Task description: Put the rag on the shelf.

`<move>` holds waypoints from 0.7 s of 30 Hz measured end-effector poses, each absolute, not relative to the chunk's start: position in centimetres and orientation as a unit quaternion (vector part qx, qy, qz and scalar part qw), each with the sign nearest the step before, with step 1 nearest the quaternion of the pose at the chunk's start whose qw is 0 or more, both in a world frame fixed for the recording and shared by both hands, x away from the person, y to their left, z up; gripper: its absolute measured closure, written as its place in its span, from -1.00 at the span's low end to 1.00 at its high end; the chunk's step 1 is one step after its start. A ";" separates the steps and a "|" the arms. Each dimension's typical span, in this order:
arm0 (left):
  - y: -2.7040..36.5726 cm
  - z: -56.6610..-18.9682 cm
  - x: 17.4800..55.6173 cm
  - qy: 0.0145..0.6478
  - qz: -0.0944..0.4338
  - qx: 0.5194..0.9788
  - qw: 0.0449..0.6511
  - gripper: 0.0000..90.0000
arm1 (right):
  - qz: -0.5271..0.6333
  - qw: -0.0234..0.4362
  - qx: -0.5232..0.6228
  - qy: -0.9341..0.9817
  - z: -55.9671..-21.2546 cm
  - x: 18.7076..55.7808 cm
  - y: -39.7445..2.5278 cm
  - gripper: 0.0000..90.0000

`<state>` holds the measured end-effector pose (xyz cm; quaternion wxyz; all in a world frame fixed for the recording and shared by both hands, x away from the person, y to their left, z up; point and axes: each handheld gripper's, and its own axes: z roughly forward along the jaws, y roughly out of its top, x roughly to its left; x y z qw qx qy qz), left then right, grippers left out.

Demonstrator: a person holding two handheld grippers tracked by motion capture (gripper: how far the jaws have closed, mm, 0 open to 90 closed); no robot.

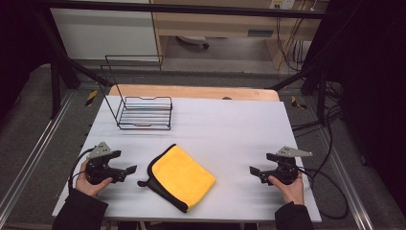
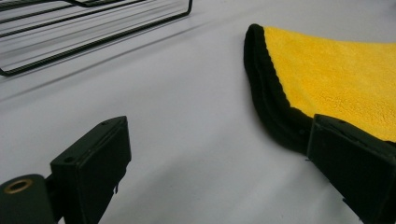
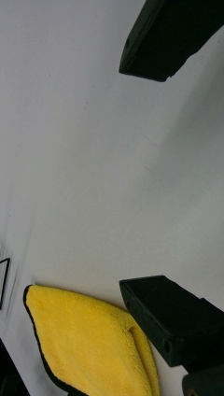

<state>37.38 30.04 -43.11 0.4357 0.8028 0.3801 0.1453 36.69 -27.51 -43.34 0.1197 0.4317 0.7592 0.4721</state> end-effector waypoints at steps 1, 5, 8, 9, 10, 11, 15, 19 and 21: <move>30.0 -43.1 37.4 0.381 0.146 0.802 0.436 -0.86 | 0.472 0.121 0.430 0.760 -43.4 36.7 -27.5 -0.98; 29.7 -43.0 37.4 0.383 0.147 0.802 0.434 -0.86 | 0.470 0.122 0.429 0.762 -43.4 36.7 -27.5 -0.98; 29.5 -42.8 37.4 0.380 0.149 0.805 0.431 -0.86 | 0.470 0.121 0.431 0.761 -43.4 36.7 -27.5 -0.98; 29.4 -42.8 37.4 0.382 0.149 0.803 0.432 -0.86 | 0.470 0.124 0.430 0.761 -43.4 36.7 -27.5 -0.98; 29.3 -42.7 37.4 0.382 0.149 0.803 0.432 -0.86 | 0.470 0.123 0.430 0.761 -43.4 36.7 -27.5 -0.98; 29.1 -42.6 37.4 0.382 0.148 0.804 0.432 -0.86 | 0.471 0.122 0.431 0.760 -43.4 36.7 -27.4 -0.98; 28.3 -42.2 37.2 0.381 0.146 0.805 0.431 -0.81 | 0.466 0.125 0.431 0.763 -43.3 36.7 -27.2 -0.98; 27.3 -42.0 37.1 0.378 0.137 0.810 0.427 -0.71 | 0.462 0.125 0.431 0.765 -43.1 36.6 -26.7 -0.97; 26.7 -41.9 37.0 0.379 0.130 0.812 0.424 -0.60 | 0.462 0.123 0.429 0.767 -43.0 36.6 -26.3 -0.96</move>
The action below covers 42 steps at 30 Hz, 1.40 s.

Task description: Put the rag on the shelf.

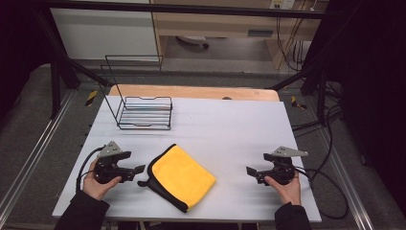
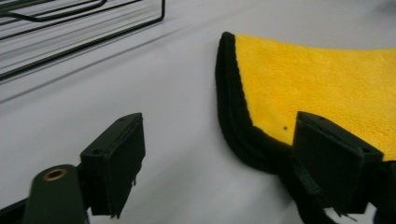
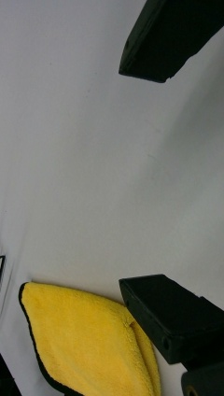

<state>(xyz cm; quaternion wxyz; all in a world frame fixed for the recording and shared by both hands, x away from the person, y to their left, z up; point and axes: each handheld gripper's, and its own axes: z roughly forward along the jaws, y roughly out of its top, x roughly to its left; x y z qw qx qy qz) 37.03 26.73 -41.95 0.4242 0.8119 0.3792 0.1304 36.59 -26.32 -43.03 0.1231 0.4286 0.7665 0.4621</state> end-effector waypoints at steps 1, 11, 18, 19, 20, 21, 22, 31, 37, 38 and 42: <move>26.4 -41.9 37.0 0.380 0.126 0.813 0.423 -0.58 | 0.461 0.125 0.427 0.768 -43.0 36.6 -26.1 -0.96; 23.3 -41.6 36.9 0.384 0.099 0.827 0.398 0.02 | 0.451 0.108 0.411 0.785 -42.9 36.5 -23.8 -0.91; 22.1 -42.8 37.5 0.408 0.083 0.832 0.366 0.35 | 0.449 0.102 0.400 0.793 -42.7 36.4 -22.3 -0.88; 22.0 -42.9 37.5 0.408 0.085 0.835 0.358 0.37 | 0.449 0.100 0.399 0.793 -42.7 36.4 -22.0 -0.88; 21.9 -43.0 37.4 0.408 0.089 0.838 0.351 0.41 | 0.449 0.099 0.397 0.794 -42.7 36.3 -21.7 -0.87; 21.8 -43.1 37.4 0.409 0.089 0.839 0.347 0.45 | 0.448 0.097 0.396 0.796 -42.7 36.3 -21.5 -0.86; 21.7 -43.1 37.3 0.408 0.088 0.840 0.347 0.50 | 0.447 0.097 0.392 0.798 -42.7 36.3 -21.2 -0.86; 21.4 -42.9 37.0 0.404 0.094 0.841 0.348 0.91 | 0.441 0.081 0.381 0.809 -42.9 36.2 -19.6 -0.85; 21.6 -43.2 37.6 0.414 0.108 0.836 0.344 0.37 | 0.439 0.082 0.379 0.810 -43.0 36.2 -19.6 -0.87; 21.6 -43.3 37.7 0.414 0.102 0.836 0.345 0.37 | 0.438 0.081 0.381 0.810 -43.0 36.2 -19.6 -0.87; 21.3 -43.6 37.9 0.413 0.084 0.839 0.345 0.47 | 0.438 0.081 0.380 0.811 -43.0 36.3 -19.5 -0.88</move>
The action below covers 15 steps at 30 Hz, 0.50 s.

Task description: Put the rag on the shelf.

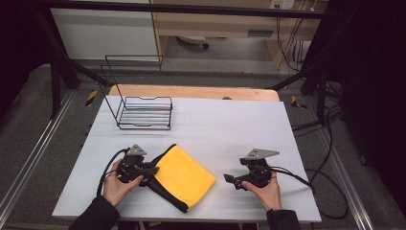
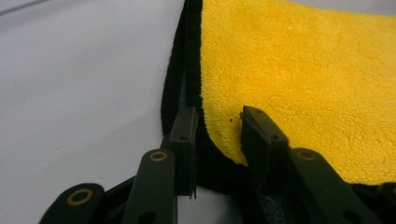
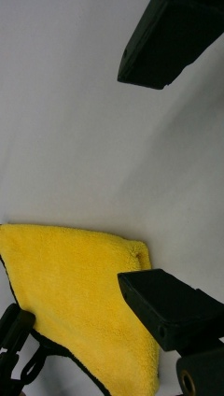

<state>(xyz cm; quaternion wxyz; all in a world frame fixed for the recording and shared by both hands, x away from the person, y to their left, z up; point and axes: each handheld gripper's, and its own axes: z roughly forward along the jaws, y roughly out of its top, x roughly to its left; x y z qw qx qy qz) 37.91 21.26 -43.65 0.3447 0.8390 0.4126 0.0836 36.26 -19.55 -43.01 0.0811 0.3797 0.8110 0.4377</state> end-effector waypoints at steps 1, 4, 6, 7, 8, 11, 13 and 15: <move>21.2 -43.7 37.9 0.414 0.080 0.838 0.346 0.52 | 0.438 0.081 0.379 0.811 -43.0 36.3 -19.6 -0.88; 21.1 -43.6 37.9 0.416 0.072 0.838 0.345 0.69 | 0.440 0.080 0.380 0.810 -43.0 36.3 -19.6 -0.88; 21.1 -43.3 37.7 0.415 0.067 0.837 0.350 0.94 | 0.439 0.080 0.380 0.810 -43.0 36.2 -19.6 -0.88; 21.1 -43.1 37.6 0.413 0.073 0.838 0.348 0.96 | 0.439 0.080 0.380 0.810 -43.0 36.2 -19.6 -0.88; 21.1 -42.8 37.4 0.408 0.078 0.842 0.344 0.96 | 0.439 0.080 0.380 0.810 -43.0 36.2 -19.5 -0.88; 21.1 -42.0 36.7 0.407 0.082 0.839 0.351 0.97 | 0.440 0.080 0.380 0.810 -43.0 36.2 -19.6 -0.88; 21.3 -41.5 36.2 0.409 0.076 0.838 0.352 0.98 | 0.440 0.080 0.380 0.810 -43.0 36.2 -19.6 -0.88; 21.5 -41.3 35.6 0.412 0.072 0.839 0.347 0.98 | 0.439 0.081 0.378 0.811 -42.9 36.2 -19.6 -0.88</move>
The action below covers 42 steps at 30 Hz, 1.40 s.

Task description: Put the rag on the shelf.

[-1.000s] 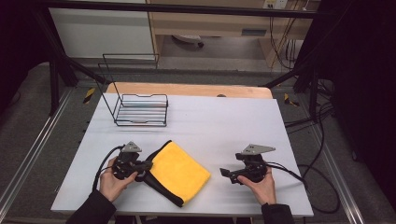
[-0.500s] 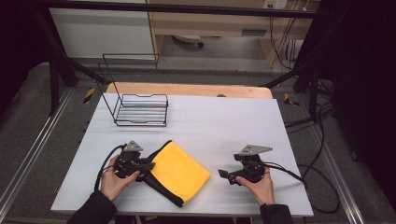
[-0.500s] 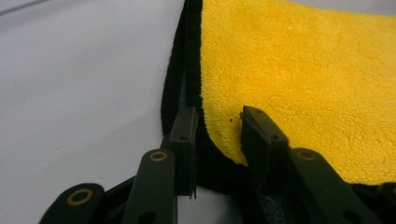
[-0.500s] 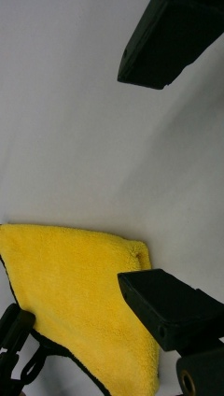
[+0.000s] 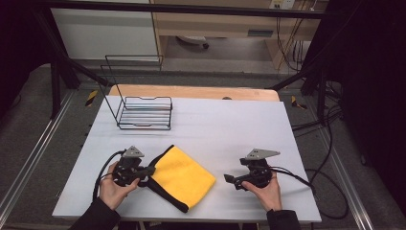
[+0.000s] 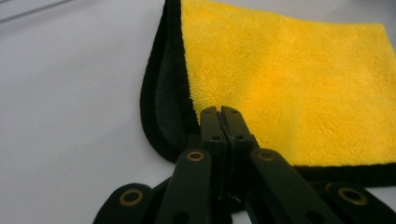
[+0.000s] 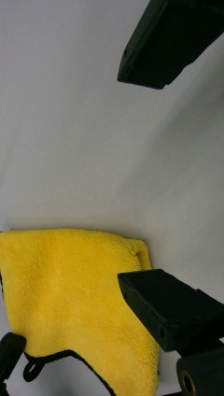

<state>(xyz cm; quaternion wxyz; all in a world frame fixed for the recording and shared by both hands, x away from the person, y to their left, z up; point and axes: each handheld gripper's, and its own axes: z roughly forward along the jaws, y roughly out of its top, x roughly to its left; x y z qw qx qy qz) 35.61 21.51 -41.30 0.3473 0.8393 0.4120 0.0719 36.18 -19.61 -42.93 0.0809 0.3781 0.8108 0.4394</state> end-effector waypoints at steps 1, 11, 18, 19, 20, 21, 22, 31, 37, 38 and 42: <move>21.6 -41.4 35.4 0.413 0.073 0.844 0.333 0.98 | 0.440 0.081 0.378 0.811 -42.9 36.2 -19.6 -0.88; 21.8 -43.1 34.9 0.419 0.088 0.848 0.314 0.42 | 0.438 0.080 0.379 0.811 -43.0 36.2 -19.6 -0.89; 21.6 -43.4 34.2 0.447 0.063 0.839 0.305 0.49 | 0.438 0.078 0.380 0.811 -43.0 36.2 -19.6 -0.90; 21.6 -43.5 34.2 0.451 0.059 0.837 0.304 0.51 | 0.438 0.078 0.381 0.811 -43.0 36.2 -19.5 -0.90; 21.6 -43.5 34.2 0.454 0.056 0.836 0.304 0.54 | 0.438 0.077 0.381 0.811 -43.0 36.1 -19.5 -0.89; 21.6 -43.5 34.1 0.457 0.056 0.834 0.303 0.56 | 0.438 0.078 0.380 0.811 -43.0 36.2 -19.6 -0.90; 21.5 -43.5 34.1 0.458 0.058 0.834 0.302 0.59 | 0.439 0.077 0.381 0.810 -42.9 36.2 -19.6 -0.89; 20.9 -42.8 33.3 0.424 0.101 0.849 0.300 0.91 | 0.438 0.077 0.380 0.811 -43.0 36.1 -19.6 -0.89; 21.0 -41.1 34.2 0.409 0.119 0.845 0.324 0.92 | 0.439 0.078 0.380 0.810 -43.0 36.2 -19.5 -0.89; 20.9 -41.1 34.6 0.408 0.123 0.844 0.324 0.92 | 0.440 0.077 0.381 0.810 -43.0 36.2 -19.5 -0.89; 21.0 -42.1 36.4 0.421 0.108 0.842 0.318 0.91 | 0.445 0.080 0.383 0.806 -43.0 36.2 -19.5 -0.88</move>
